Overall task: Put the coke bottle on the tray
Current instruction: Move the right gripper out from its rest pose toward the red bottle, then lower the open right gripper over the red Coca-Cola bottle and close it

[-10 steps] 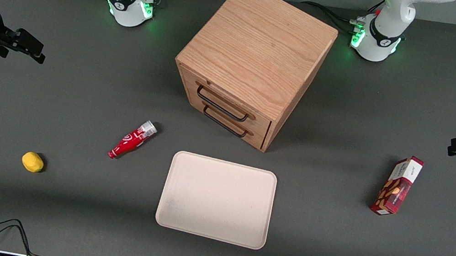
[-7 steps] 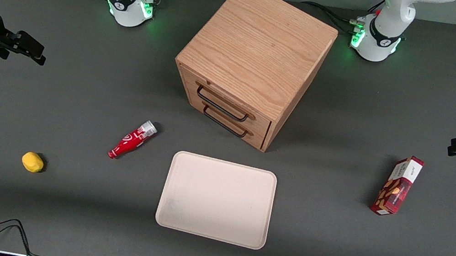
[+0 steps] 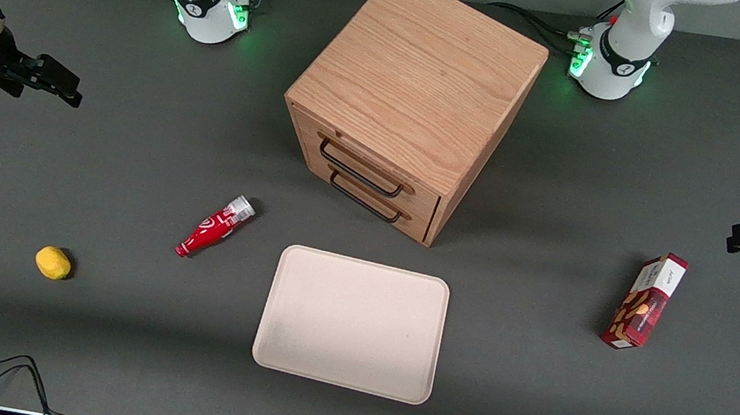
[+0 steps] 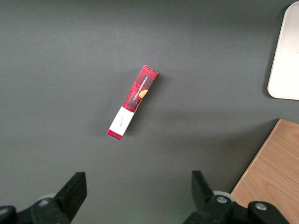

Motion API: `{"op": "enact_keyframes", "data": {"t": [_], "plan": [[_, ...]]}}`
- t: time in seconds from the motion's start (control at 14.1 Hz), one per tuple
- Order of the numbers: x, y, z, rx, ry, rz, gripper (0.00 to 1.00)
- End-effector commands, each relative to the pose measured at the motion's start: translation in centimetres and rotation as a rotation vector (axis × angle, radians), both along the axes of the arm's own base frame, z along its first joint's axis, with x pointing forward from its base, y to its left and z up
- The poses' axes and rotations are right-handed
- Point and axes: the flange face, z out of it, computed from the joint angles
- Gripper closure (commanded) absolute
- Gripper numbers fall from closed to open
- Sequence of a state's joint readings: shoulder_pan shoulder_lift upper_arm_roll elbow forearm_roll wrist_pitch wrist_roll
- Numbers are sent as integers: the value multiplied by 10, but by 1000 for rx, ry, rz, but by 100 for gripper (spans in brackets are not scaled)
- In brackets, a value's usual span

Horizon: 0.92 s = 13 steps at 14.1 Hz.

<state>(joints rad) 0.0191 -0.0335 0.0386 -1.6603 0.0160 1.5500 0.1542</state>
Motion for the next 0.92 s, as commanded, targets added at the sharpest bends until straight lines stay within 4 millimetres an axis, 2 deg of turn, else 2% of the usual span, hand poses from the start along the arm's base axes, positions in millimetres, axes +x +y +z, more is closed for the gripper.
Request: {"op": "enact_keyframes", "data": {"t": [0.0,0.21,0.35,0.64,0.85], "plan": [[23,29,-27,8,27,-95,0],[45,69,-68,1,13,-225,0],[52,80,-100,-1,19,-290,0],[58,115,-178,-22,17,-399,0],[56,123,-239,-43,14,-503,0]]}}
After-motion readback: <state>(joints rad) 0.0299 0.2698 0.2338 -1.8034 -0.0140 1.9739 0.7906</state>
